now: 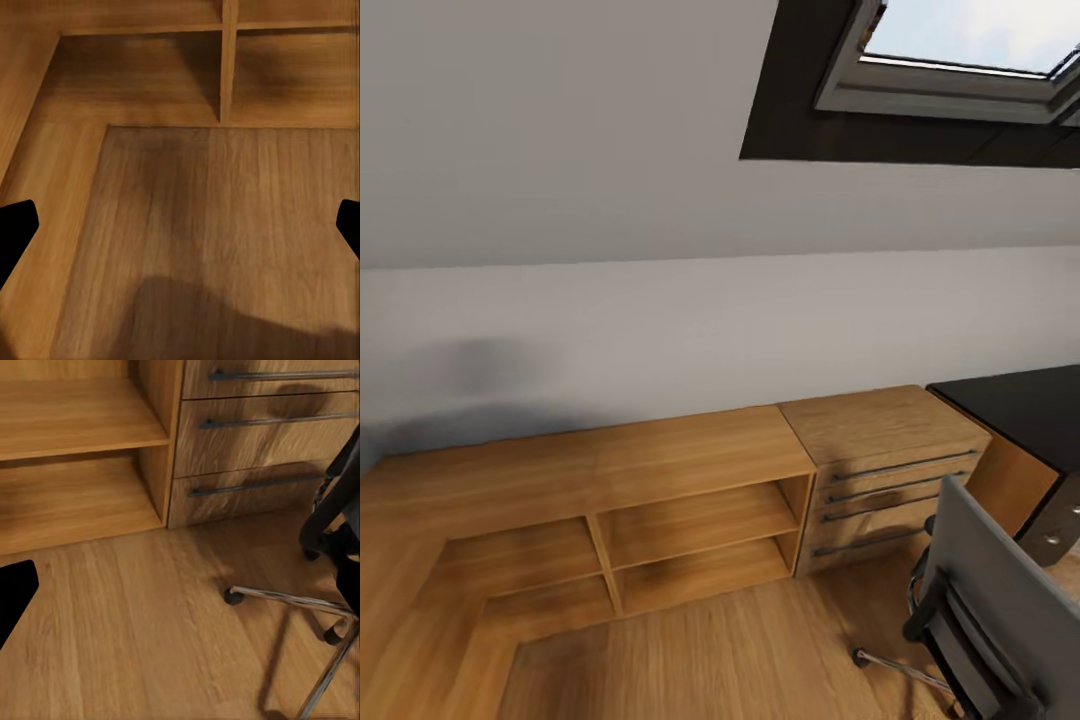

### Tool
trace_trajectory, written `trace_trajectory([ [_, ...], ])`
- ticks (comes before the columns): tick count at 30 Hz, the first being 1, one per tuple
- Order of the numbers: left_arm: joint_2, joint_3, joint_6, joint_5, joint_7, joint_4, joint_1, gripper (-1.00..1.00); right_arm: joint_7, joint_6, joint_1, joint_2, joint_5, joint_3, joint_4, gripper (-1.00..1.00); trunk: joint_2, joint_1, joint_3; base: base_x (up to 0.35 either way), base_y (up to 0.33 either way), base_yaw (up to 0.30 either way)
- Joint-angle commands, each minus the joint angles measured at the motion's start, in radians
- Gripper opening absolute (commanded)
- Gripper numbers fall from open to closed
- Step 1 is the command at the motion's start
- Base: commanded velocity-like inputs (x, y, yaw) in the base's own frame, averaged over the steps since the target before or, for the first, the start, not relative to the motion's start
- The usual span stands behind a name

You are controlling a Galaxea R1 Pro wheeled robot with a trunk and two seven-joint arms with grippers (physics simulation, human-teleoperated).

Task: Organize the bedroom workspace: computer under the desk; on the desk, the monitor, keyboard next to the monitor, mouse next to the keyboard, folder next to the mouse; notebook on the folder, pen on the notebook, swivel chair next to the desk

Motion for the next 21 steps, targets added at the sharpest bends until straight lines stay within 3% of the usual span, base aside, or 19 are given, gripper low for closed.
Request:
trace_trajectory([
  [1,0.0,-0.009,-0.002,0.004,0.007,0.0,-0.001,1.0,-0.005,-0.002,-0.001,0.0,-0.005,0.009,0.001,1.0,-0.002,0.001,-0.001,0.0,0.0,-0.257],
  [21,0.0,-0.009,-0.002,0.003,0.007,0.0,-0.001,1.0,-0.005,0.021,-0.001,0.0,-0.007,0.008,-0.002,1.0,-0.002,0.001,0.014,0.0,0.0,-0.257],
])
